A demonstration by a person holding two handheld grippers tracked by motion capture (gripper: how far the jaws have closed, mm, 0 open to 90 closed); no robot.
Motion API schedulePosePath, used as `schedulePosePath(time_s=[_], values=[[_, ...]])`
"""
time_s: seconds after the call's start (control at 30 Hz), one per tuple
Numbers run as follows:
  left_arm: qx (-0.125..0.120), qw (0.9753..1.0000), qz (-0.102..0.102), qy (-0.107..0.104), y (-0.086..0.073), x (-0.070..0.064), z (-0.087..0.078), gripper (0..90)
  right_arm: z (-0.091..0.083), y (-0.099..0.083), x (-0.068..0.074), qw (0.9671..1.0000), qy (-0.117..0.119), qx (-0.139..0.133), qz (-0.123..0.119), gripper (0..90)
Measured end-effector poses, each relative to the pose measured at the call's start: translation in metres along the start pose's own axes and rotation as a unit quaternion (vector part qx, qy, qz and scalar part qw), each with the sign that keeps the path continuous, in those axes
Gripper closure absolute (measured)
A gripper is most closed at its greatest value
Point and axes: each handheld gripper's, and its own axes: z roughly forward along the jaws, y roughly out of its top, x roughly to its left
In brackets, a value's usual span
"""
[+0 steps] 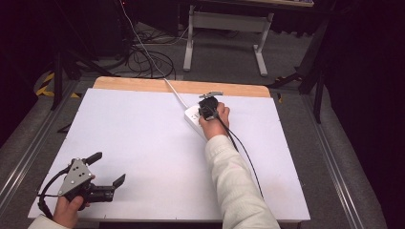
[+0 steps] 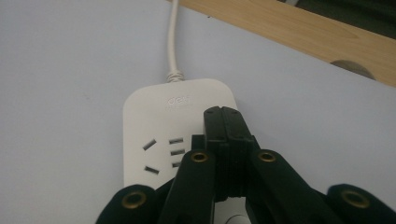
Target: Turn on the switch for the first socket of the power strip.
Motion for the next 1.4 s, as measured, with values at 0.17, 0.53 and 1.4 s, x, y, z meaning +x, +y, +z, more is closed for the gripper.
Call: schedulePosePath(time_s=[0.17,0.53,1.4], values=[[0.0,1.0,0.001,0.001,0.0,0.0,0.0,0.8,0.0,0.002,0.004,0.9999,-0.013,0.009,-0.007,90.0],[0.001,1.0,0.001,0.001,0.0,0.0,0.0,0.8,0.001,0.001,0.004,0.9999,-0.015,0.006,-0.001,90.0],[0.001,1.0,-0.002,0.0,0.0,0.002,0.001,0.8,-0.013,0.002,0.004,0.9999,0.004,-0.016,-0.001,90.0]])
